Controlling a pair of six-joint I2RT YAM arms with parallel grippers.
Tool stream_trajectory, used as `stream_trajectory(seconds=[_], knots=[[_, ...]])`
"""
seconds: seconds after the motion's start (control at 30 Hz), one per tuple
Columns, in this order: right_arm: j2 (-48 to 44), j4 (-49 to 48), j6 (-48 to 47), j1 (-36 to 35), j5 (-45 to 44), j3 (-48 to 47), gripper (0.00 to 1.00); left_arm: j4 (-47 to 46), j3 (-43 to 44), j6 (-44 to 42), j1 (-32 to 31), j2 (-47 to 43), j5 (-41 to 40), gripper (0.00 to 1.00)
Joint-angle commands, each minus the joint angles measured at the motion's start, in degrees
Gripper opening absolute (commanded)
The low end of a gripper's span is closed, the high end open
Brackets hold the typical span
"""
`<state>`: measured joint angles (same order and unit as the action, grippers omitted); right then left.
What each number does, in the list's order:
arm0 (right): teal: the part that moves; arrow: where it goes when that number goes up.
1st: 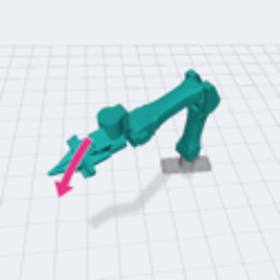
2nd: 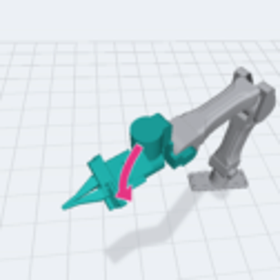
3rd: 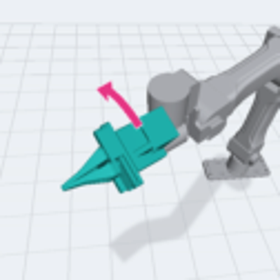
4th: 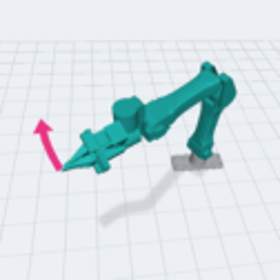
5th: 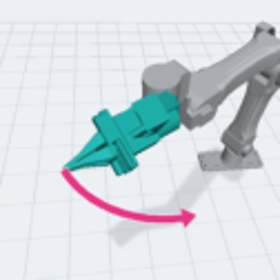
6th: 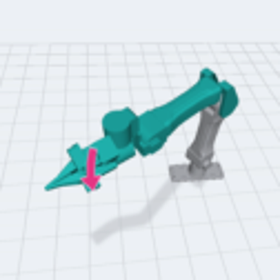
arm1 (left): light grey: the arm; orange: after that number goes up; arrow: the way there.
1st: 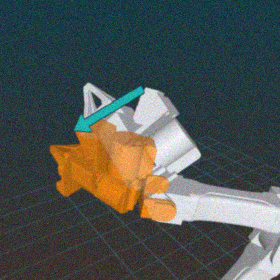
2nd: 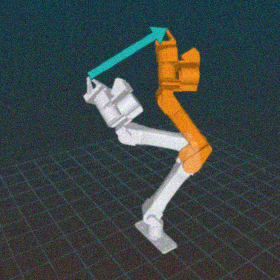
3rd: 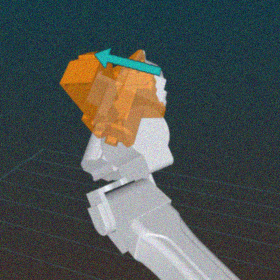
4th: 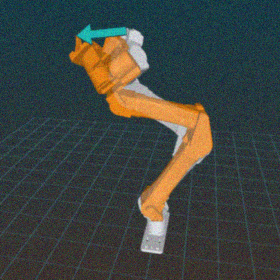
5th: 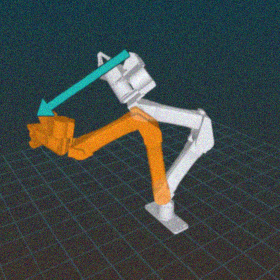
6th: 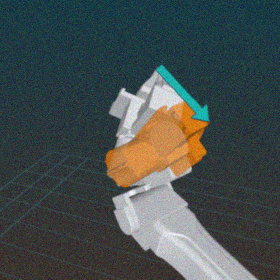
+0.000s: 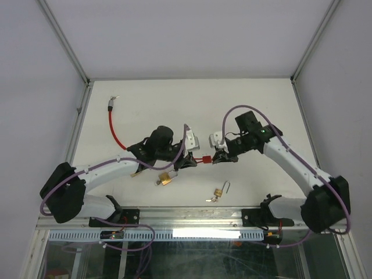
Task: Lock with the key
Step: Remove the key from the lock.
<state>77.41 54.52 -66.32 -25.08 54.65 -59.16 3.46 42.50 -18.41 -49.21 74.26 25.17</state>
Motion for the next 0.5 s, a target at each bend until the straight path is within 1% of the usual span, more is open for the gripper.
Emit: stream_trajectory(seconds=[0.0, 0.03, 0.1, 0.17, 0.23, 0.3, 0.33, 0.4, 0.47], knots=[[-16.37, -6.3, -10.52, -3.06, -9.98, 7.24, 0.0, 0.0, 5.62, 11.92, 8.08, 5.56, 22.27, 0.0], [-18.19, -7.99, -11.31, -3.53, -11.59, 8.14, 0.0, 0.79, 6.6, 13.65, 8.64, 6.95, 25.4, 0.0], [-18.63, -7.95, -12.08, -3.7, -14.12, 7.05, 0.0, 3.29, 8.89, 14.88, 8.95, 11.57, 28.46, 0.0], [-18.08, -8.23, -10.25, -3.62, -16.42, 6.08, 0.0, 4.99, 10.3, 14.55, 8.89, 12.75, 26.62, 0.0], [-16.91, -7.85, -6.37, -3.41, -16.92, 5.25, 0.0, 5.48, 10.58, 13.31, 8.25, 11.13, 19.28, 0.0], [-14.05, -5.22, -3.27, -2.43, -15.63, 3.29, 0.0, 4.89, 9.73, 9.15, 5.24, 6.99, 6.64, 0.0], [-12.23, -3.91, -2.05, -1.33, -14.41, 2.39, 0.0, 3.82, 8.53, 6.01, 2.41, 4.31, -0.8, 0.0], [-8.77, -0.93, 0.42, 2.32, -10.54, 0.08, 0.0, -1.05, 4.63, -0.95, -2.76, -0.05, -11.69, 0.0], [-4.17, 2.57, 2.21, 5.03, -6.16, -2.74, 0.0, -7.17, -0.16, -7.07, -6.8, -3.78, -19.02, 0.0]])
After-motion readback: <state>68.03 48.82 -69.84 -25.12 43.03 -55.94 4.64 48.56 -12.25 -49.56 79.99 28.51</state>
